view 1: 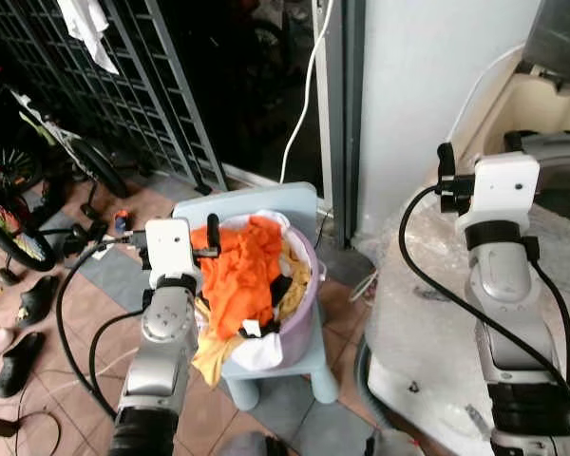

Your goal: Clothes washing

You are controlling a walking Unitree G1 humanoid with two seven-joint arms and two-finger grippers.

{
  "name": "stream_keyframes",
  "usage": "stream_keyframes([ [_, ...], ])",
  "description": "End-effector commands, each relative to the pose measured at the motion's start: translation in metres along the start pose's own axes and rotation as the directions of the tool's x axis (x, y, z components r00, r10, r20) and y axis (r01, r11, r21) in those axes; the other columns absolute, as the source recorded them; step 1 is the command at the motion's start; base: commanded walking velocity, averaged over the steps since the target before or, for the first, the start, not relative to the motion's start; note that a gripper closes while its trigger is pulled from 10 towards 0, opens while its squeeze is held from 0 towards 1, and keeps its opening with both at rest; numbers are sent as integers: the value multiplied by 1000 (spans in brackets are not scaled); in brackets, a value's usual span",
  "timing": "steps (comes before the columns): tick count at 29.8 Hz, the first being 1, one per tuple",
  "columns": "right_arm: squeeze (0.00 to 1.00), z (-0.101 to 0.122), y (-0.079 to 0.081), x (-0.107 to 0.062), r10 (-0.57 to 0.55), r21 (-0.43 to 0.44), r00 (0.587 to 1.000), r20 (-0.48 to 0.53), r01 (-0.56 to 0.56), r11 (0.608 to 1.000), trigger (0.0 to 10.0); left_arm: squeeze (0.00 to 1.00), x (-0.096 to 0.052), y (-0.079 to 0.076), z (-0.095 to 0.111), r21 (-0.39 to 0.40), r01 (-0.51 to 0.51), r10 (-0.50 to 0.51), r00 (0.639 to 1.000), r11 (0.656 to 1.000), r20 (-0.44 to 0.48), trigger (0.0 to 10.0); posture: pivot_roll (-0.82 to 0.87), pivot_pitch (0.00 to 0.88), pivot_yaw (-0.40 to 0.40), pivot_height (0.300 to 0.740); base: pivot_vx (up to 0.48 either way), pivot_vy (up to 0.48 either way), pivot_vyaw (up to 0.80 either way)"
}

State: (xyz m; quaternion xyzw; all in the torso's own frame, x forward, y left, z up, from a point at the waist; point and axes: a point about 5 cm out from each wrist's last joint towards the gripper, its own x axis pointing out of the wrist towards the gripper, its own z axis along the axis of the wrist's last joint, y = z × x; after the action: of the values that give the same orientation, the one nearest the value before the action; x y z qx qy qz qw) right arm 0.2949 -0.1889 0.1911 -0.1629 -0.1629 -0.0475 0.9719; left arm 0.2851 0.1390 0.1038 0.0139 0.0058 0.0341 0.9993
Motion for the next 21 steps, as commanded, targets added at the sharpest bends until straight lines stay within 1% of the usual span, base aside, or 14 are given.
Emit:
stream_keyframes([
  [1, 0, 10, 12, 3, 42, 1, 998, 54, -42, 999, 10000, 0, -1, 11, 1, 12, -23, 23, 1000, 1000, -1, 10000, -79, 0, 170, 740, 0, 480, 0],
  [3, 0, 21, 5, 10, 13, -67, 992, 126, -5, 998, 10000, 0, 0, 9, 3, 14, -18, 18, 1000, 1000, 4, 10000, -71, 0, 160, 740, 0, 480, 0],
  [6, 0, 31, 2, 17, 3, -82, 984, 177, 12, 997, 10000, 0, 2, 7, 7, 12, -17, 16, 1000, 1000, 22, 10000, -64, 0, 152, 740, 0, 480, 0],
  [7, 0, 36, 3, 20, 8, -96, 979, 203, 12, 995, 10000, 0, 4, 5, 10, 10, -17, 16, 999, 1000, 33, 10000, -56, 0, 147, 740, 0, 480, 0],
  [9, 0, 41, 8, 25, 29, -104, 974, 224, -6, 995, 10000, 0, 7, 4, 15, 4, -20, 20, 998, 1000, 57, 10000, -51, 0, 142, 740, 0, 480, 0],
  [10, 0, 42, 9, 26, 33, -102, 974, 224, -11, 995, 10000, 0, 8, 4, 17, 19, -26, 25, 997, 999, 66, 10000, -44, 0, 134, 740, 0, 0, 0],
  [11, 0, 41, 12, 28, 44, -92, 976, 215, -24, 995, 10000, 0, 9, 4, 23, 23, -18, 16, 995, 1000, 97, 10000, -34, 0, 118, 740, 0, 0, 0],
  [12, 0, 41, 13, 28, 46, -91, 976, 212, -27, 996, 10000, 0, 9, 3, 25, 23, -16, 14, 994, 1000, 106, 10000, -33, 0, 114, 740, 0, 0, 0],
  [14, 0, 40, 14, 28, 49, -90, 977, 208, -31, 995, 10000, 0, 9, 4, 25, 22, -18, 16, 994, 1000, 108, 10000, -33, 0, 114, 740, 0, 0, 0],
  [15, 0, 39, 18, 27, 69, -84, 978, 195, -53, 995, 10000, 0, 7, 4, 27, 11, -22, 21, 994, 1000, 107, 10000, -22, 0, 94, 740, 0, 0, 0],
  [17, 0, 36, 30, 20, 139, -92, 975, 175, -125, 988, 10000, 0, 1, 5, 27, 8, -26, 25, 995, 1000, 100, 10000, -16, 0, 89, 740, 0, 0, 0],
  [18, 0, 34, 33, 17, 163, -96, 972, 169, -148, 984, 10000, 0, -2, 6, 25, 7, -30, 29, 995, 1000, 91, 10000, -14, 0, 83, 740, 0, 0, 0],
  [19, 0, 32, 37, 12, 188, -95, 970, 156, -175, 980, 10000, 0, -6, 8, 23, 7, -38, 38, 996, 999, 79, 10000, -12, 0, 77, 740, 0, 0, 644],
  [21, 0, 28, 39, 9, 196, -87, 971, 135, -185, 979, 10000, 0, -9, 10, 19, 6, -49, 49, 997, 999, 66, 10000, -5, 0, 72, 740, 0, 0, 794],
])
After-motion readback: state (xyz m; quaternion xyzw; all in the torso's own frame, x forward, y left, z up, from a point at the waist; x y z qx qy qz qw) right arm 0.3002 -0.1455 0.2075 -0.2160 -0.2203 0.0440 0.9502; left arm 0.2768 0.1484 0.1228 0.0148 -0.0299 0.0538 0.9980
